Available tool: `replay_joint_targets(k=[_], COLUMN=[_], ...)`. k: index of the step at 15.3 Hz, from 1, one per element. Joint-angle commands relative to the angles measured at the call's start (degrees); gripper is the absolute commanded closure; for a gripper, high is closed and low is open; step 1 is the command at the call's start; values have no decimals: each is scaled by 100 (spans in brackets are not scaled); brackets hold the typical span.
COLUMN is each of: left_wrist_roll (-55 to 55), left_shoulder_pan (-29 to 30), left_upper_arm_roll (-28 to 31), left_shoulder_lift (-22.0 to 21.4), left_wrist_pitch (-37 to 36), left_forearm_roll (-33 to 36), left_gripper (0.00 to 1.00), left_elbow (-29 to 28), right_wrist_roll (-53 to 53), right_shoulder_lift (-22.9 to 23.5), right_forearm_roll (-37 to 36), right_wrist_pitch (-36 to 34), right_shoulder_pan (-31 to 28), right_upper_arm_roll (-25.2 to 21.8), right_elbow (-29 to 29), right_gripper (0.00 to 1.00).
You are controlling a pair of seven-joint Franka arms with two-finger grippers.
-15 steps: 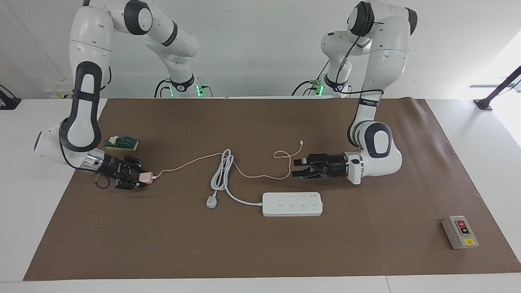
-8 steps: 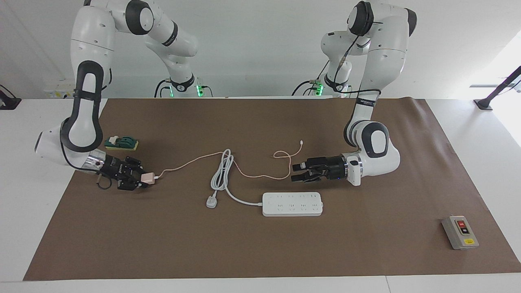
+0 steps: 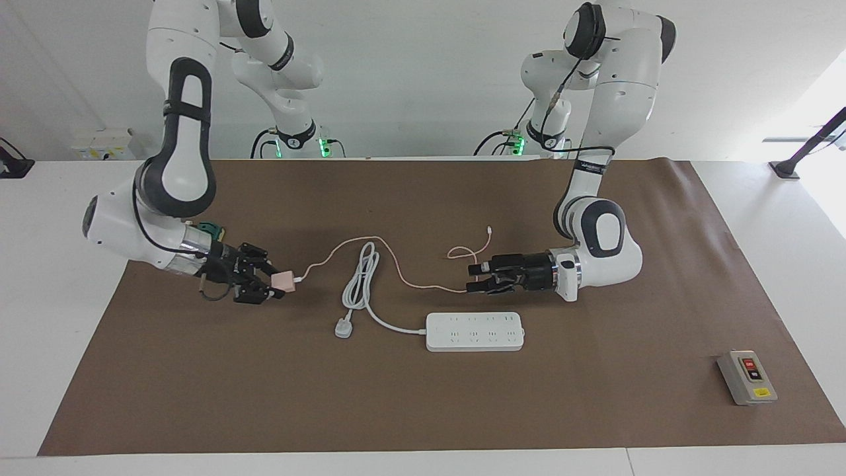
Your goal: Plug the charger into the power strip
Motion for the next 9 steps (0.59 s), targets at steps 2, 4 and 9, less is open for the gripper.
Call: replay_joint_targets(k=[2, 4, 9], left_wrist_roll=[320, 329, 329], left_shoulder_pan=[59, 94, 121], left_upper_arm_roll=[-41, -41, -85], left_shoulder_lift=[234, 252, 243], left_wrist_pitch=[-134, -231, -309], left_forearm_roll=[-122, -122, -130], left_gripper=[0, 0, 0], left_elbow=[100, 109, 126], right_wrist_roll=[677, 826, 1643], right_shoulder_lift=[-17, -8, 53], right_forearm_roll=[343, 387, 387], right_wrist_pitch=[173, 542, 1640], right_shoulder_pan=[618, 1066, 2157], right_upper_arm_roll=[0, 0, 0], right_elbow=[213, 205, 205], right_gripper=[100, 100, 100])
